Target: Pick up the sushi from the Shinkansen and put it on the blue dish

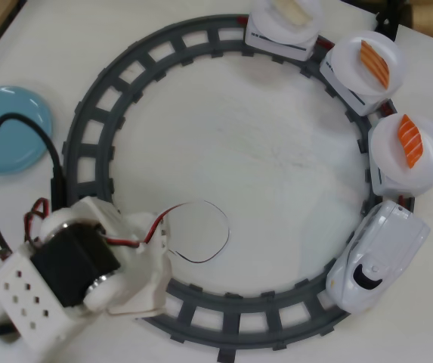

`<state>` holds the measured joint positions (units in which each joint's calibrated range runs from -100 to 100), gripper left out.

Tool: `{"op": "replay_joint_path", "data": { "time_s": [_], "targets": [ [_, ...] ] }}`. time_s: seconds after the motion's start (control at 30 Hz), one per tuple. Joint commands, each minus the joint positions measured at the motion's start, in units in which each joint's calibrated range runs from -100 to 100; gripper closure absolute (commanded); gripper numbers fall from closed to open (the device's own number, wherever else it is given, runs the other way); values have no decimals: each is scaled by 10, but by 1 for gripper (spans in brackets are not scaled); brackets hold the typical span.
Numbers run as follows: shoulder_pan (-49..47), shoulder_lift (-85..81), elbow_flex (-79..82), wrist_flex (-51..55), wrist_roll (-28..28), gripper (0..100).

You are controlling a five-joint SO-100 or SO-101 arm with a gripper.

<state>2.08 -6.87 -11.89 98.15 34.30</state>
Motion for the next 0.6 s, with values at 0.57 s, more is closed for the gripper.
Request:
{"op": "replay_joint_path", "data": {
  "time_s": [0.57],
  "targets": [
    [106, -9, 11, -4, 148, 70]
  ]
}}
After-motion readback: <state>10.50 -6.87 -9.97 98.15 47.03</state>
